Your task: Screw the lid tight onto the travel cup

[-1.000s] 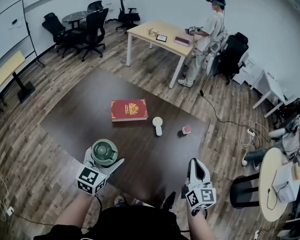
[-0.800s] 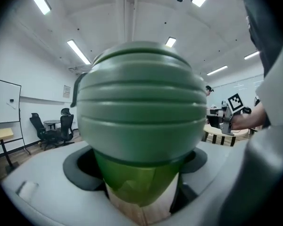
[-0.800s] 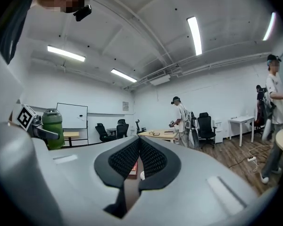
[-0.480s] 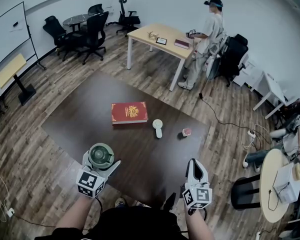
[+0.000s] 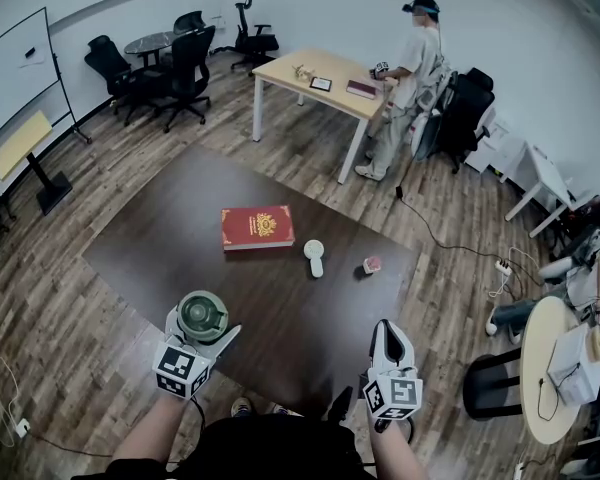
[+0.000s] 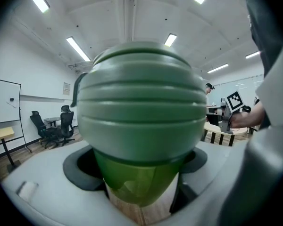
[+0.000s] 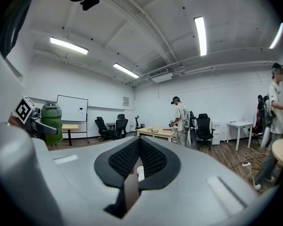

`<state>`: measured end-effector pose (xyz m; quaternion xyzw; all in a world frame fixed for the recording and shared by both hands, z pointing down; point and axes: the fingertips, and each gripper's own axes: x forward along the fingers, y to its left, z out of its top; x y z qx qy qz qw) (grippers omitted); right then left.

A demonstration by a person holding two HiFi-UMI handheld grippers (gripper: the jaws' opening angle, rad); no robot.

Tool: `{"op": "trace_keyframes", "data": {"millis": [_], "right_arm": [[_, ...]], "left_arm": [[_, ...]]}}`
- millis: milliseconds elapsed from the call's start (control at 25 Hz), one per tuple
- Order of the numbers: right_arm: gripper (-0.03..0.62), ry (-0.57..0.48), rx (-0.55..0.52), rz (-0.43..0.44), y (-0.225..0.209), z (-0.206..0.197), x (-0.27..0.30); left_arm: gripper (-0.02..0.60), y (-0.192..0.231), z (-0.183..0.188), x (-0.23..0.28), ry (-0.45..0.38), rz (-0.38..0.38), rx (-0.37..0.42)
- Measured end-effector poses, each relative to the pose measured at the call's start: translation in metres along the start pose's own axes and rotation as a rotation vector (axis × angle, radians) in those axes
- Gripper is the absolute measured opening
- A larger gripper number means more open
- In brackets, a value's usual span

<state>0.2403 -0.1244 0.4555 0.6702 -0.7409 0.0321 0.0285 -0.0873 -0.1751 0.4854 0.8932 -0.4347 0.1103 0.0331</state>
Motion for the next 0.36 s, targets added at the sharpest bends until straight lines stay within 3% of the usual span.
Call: {"op": "trace_keyframes", "data": {"millis": [360], "right_arm": [[0.008,-0.007,0.002,0.010,-0.0013,0.0074,-0.0031]], "left_arm": [[0.419,-0.0071,0.0026,-0.0021,0.010,-0.009,-0.004]]}}
